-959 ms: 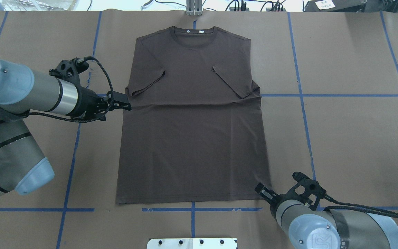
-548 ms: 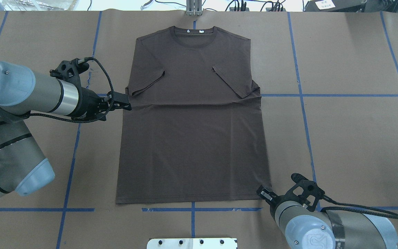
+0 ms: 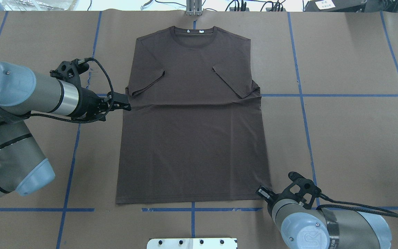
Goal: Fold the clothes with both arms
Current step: 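Move both grippers down to the hem corners nearest the robot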
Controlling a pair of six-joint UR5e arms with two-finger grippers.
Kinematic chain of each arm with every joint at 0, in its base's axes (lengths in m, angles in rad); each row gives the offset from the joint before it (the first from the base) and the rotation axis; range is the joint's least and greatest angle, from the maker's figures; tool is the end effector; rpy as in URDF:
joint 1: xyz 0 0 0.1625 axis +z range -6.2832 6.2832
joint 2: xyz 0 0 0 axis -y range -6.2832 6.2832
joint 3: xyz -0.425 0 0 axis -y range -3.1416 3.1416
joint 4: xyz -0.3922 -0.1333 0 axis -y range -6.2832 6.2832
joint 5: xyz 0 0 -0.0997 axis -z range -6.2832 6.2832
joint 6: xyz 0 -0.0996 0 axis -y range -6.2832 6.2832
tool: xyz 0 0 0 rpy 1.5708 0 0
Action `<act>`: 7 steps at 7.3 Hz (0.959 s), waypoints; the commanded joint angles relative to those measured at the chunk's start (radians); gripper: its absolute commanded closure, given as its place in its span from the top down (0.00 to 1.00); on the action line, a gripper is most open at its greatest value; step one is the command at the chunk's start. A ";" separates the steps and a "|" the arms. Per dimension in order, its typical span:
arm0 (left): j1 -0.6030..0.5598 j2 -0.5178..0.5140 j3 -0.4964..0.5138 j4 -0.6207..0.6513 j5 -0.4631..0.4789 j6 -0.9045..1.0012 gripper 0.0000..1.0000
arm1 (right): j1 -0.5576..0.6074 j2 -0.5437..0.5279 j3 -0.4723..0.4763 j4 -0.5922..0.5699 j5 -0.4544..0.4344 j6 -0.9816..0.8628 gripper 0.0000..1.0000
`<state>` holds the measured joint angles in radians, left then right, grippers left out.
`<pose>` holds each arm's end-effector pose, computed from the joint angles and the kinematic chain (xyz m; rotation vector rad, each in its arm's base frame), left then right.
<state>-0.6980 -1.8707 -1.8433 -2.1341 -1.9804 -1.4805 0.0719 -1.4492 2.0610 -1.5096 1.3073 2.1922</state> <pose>0.3843 -0.4446 0.3042 0.0935 1.1754 -0.3036 -0.4978 -0.1955 0.3722 0.0640 -0.7305 0.7515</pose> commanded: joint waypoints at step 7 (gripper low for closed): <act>0.301 0.274 -0.224 0.006 0.252 -0.260 0.92 | 0.017 0.012 0.048 -0.003 0.007 -0.016 0.00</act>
<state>-0.5241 -1.7001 -1.9734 -2.1294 -1.8466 -1.6365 0.0844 -1.4424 2.0939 -1.5102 1.3151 2.1769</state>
